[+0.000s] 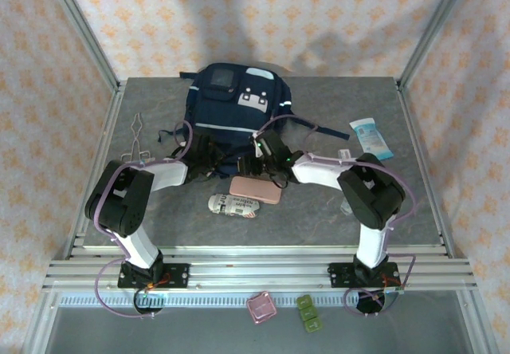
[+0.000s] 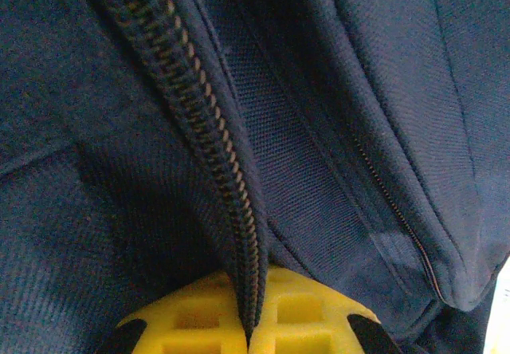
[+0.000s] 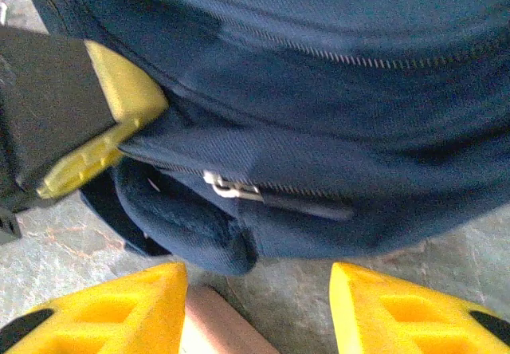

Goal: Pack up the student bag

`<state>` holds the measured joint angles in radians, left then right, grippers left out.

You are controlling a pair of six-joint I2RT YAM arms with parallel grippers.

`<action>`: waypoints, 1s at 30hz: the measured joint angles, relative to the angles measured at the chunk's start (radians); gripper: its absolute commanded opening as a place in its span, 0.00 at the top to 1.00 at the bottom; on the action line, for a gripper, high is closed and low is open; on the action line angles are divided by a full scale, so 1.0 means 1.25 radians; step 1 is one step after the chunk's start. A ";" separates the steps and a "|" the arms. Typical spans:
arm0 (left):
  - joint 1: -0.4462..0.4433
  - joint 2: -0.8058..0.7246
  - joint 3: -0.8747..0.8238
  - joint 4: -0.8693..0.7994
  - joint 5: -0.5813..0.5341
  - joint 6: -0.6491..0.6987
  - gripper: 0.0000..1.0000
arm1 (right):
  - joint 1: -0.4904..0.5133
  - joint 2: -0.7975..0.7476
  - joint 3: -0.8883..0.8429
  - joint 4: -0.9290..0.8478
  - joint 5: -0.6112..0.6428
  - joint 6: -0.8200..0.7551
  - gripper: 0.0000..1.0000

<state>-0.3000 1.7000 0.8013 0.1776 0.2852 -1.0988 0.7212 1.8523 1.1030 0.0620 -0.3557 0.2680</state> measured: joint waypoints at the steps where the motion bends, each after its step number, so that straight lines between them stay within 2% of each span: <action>1: 0.000 0.000 0.000 0.001 0.003 0.000 1.00 | -0.002 0.006 0.013 0.000 -0.001 0.000 0.49; 12: 0.007 0.000 -0.012 0.031 0.036 -0.001 1.00 | -0.032 0.067 0.081 -0.012 -0.052 -0.017 0.48; 16: 0.011 -0.001 -0.014 0.040 0.045 -0.003 1.00 | -0.033 0.082 0.103 -0.033 -0.052 -0.069 0.39; 19: 0.011 -0.004 -0.014 0.043 0.054 -0.003 1.00 | -0.033 0.086 0.110 -0.042 -0.051 -0.112 0.38; 23: 0.016 -0.023 -0.014 0.040 0.067 -0.005 1.00 | -0.044 0.095 0.118 -0.049 -0.076 -0.144 0.48; 27: 0.016 -0.060 -0.014 0.036 0.074 -0.007 1.00 | -0.065 0.099 0.126 -0.052 -0.142 -0.158 0.52; 30: 0.017 -0.084 -0.014 0.027 0.074 -0.009 1.00 | -0.071 0.099 0.128 -0.049 -0.177 -0.172 0.68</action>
<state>-0.2783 1.5951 0.7837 0.2111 0.3782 -1.1107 0.6319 1.9759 1.2636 0.0006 -0.5770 0.0532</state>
